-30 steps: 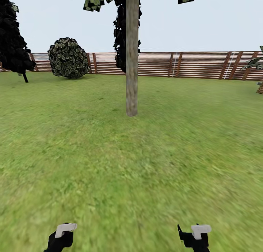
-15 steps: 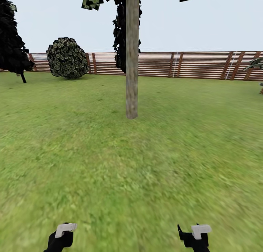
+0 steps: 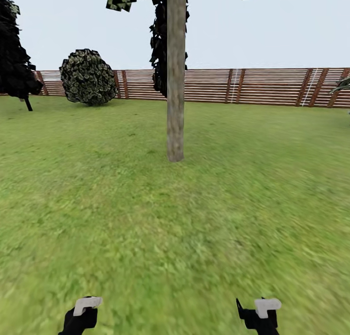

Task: In the garden, pick up the pesticide atomizer on the floor and spray pesticide onto both trees until each tree trunk is fully covered.

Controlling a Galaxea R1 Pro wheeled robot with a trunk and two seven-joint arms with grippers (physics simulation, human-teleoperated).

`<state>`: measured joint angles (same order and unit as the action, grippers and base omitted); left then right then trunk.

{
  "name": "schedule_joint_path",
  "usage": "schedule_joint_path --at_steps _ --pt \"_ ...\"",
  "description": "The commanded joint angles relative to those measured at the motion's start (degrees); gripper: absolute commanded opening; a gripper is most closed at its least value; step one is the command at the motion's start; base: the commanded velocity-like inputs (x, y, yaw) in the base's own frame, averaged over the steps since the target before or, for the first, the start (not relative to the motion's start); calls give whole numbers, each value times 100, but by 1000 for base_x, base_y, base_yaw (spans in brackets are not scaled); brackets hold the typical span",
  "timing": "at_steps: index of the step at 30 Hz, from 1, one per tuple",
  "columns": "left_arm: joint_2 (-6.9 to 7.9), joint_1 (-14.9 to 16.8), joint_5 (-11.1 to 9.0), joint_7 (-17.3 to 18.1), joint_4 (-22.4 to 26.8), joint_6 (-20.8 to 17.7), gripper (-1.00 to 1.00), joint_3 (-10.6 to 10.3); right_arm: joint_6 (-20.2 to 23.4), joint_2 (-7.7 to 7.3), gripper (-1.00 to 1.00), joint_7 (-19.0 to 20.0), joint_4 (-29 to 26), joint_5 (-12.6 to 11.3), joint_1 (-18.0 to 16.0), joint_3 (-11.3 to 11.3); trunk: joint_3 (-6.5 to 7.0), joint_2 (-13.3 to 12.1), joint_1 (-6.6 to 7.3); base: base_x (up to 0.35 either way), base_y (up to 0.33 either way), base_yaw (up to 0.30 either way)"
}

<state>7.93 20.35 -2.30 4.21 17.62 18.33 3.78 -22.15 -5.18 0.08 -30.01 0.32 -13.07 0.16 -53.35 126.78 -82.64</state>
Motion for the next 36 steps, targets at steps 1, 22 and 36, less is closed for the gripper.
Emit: schedule_joint_path --at_steps 1,22,36 --pt "-2 4 -24 45 -5 13 -100 35 -17 -1 100 1 4 3 -3 2 -5 2 -2 340 0 0" --pt "-2 4 -24 45 -5 13 -100 35 -17 -1 100 1 4 -6 -3 -6 -5 2 -2 339 0 0" --pt "-4 4 -24 45 -5 13 -100 35 -17 -1 100 1 4 -4 -3 -4 -5 2 -2 340 0 0"
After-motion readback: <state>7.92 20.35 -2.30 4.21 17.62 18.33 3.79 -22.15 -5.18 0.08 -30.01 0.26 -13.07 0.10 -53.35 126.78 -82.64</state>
